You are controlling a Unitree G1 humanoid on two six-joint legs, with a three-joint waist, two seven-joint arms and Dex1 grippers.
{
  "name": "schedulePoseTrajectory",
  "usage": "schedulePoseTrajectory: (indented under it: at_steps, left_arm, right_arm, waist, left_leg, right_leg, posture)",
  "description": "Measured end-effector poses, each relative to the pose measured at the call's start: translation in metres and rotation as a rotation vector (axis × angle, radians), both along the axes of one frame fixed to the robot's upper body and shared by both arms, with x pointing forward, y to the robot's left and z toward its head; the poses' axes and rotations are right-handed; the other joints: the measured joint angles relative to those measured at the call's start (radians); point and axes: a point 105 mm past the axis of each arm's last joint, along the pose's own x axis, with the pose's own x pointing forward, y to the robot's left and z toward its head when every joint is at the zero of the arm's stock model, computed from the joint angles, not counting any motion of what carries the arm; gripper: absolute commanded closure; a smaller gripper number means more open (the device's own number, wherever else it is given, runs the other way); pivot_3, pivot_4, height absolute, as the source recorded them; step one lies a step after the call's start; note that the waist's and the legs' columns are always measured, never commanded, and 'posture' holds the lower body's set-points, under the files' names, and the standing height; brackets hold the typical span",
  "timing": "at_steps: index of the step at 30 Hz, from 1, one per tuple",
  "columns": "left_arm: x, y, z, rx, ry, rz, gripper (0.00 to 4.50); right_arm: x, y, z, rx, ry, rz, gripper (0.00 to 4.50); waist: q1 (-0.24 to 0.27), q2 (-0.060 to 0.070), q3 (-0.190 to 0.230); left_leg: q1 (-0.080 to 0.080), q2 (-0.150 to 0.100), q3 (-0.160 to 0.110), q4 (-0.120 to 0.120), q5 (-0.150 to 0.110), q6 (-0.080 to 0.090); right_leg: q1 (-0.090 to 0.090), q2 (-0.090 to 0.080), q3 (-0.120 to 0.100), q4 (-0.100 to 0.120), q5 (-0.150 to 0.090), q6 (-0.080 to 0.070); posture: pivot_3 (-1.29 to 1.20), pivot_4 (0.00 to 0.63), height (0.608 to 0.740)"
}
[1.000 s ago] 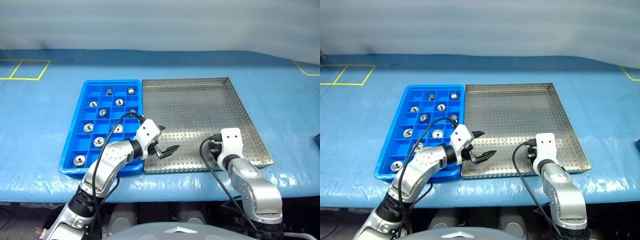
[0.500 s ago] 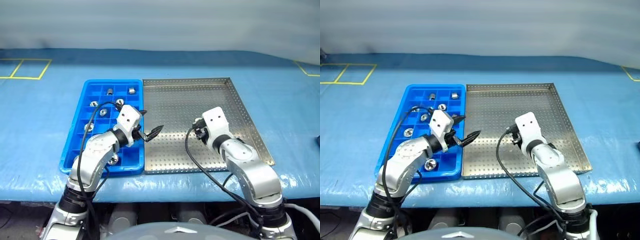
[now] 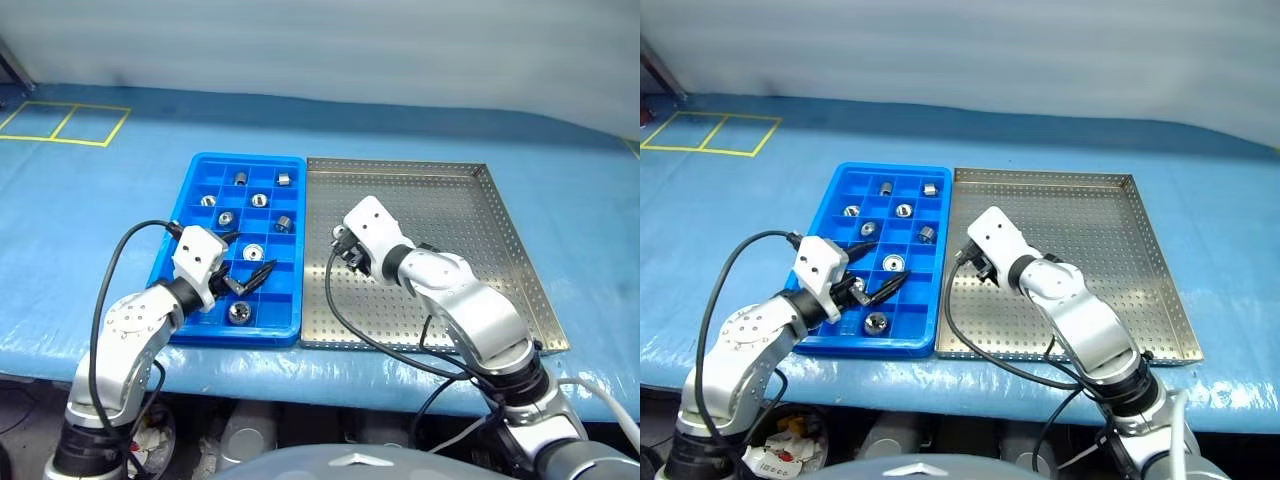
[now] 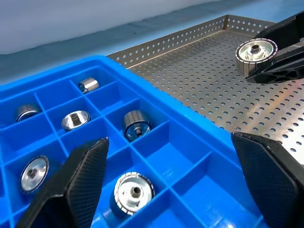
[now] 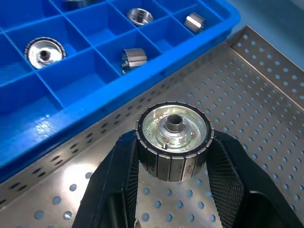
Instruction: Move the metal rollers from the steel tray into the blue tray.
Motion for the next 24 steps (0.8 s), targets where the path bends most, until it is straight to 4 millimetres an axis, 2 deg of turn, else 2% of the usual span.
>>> schedulePoseTrajectory:
  at_steps: [10,24]
  left_arm:
    - [-0.015,0.013,-0.012,0.02,0.091,0.048,0.0]
    - [-0.021,0.011,-0.012,0.014,0.122,0.024,0.0]
  right_arm:
    - [-0.012,0.039,-0.01,0.038,0.084,0.151,2.81]
    - [-0.013,0.057,-0.027,0.068,0.168,0.177,2.81]
  waist:
    - [0.04,0.001,0.001]
    - [0.055,0.002,0.001]
  left_leg:
    - [0.0,0.0,-0.001,0.0,0.0,0.0]
    - [-0.001,0.0,-0.001,-0.002,0.0,-0.001]
  right_leg:
    - [0.0,-0.001,-0.003,0.0,-0.002,0.001]
    - [-0.001,-0.001,-0.004,-0.001,-0.003,0.0]
  posture:
    - [0.39,0.15,0.74]
    - [0.38,0.15,0.74]
